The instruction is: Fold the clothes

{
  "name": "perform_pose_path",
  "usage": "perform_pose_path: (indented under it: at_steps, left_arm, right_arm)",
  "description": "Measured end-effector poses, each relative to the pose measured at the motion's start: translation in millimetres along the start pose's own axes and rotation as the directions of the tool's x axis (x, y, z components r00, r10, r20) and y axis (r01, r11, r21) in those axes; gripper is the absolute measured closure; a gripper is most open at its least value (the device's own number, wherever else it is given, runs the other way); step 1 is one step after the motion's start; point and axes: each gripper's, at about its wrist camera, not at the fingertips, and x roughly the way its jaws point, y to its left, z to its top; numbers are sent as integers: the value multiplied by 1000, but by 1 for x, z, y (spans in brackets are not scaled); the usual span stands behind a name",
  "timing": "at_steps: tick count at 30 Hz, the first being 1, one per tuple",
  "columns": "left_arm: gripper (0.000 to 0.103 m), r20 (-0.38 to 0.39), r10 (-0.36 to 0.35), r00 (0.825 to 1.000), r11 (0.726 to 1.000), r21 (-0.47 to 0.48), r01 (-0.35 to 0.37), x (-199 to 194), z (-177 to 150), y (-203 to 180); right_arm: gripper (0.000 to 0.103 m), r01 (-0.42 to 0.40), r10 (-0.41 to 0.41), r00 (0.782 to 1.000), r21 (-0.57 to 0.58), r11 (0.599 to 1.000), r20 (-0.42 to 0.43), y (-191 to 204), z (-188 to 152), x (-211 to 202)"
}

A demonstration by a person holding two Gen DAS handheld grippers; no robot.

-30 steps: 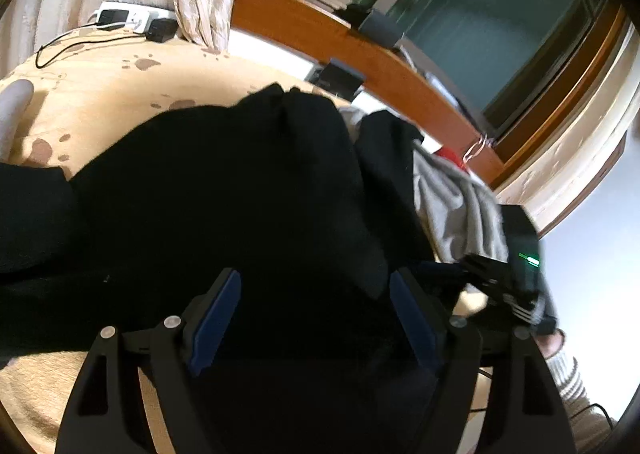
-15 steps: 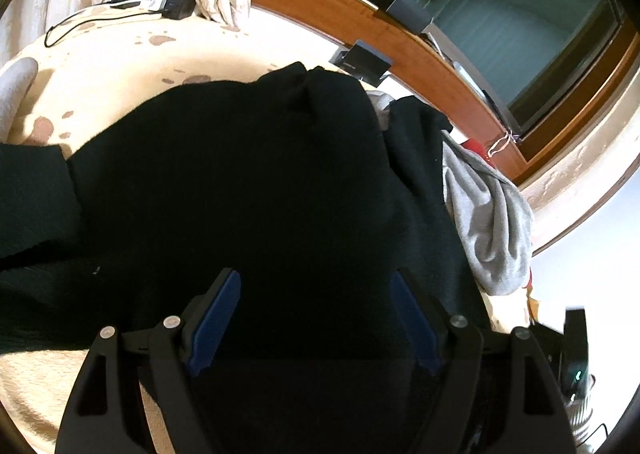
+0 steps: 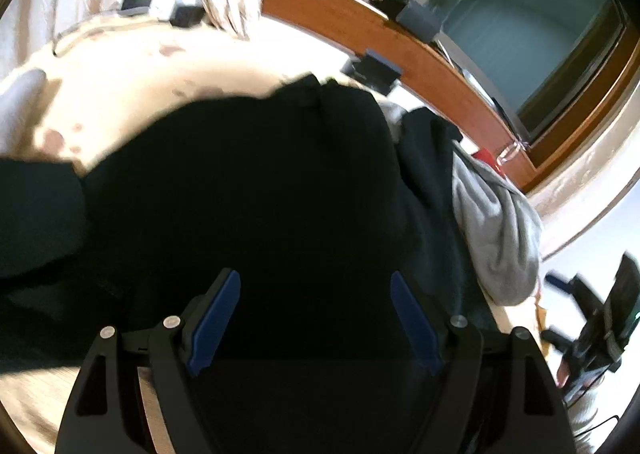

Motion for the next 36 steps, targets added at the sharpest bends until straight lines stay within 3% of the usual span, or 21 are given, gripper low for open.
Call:
perform_pose_path:
  at_steps: [5,8,18,22,28,33,36]
  left_arm:
    - [22,86,167,982,984,55,-172,-13,21,25]
    - [22,92,197,976,976,75,-204,-10,37,43]
    - [22,17,175,984,952,252,-173,55,77,42]
    - [22,50,240,970,925,290,-244,78,94,41]
    - [22,-37,142,989,955,266,-127,100,99,50]
    - [22,-48,156,987,950,283,-136,104,99,48]
    - [22,-44,200,979,937,301,-178,108,101,45]
  right_arm:
    - [3,114,-105,993,-183,976,60,31,54,48]
    - [3,113,-105,993,-213,970,49,37,71,74]
    - [3,38,-42,999,-164,986,-18,44,88,147]
    - [3,10,-11,1000,-108,994,-12,39,83,157]
    - [3,-25,25,1000,-18,1000,2,23,76,167]
    - [3,-66,66,998,41,997,3,12,70,176]
    - [3,-94,93,996,86,992,5,6,67,181]
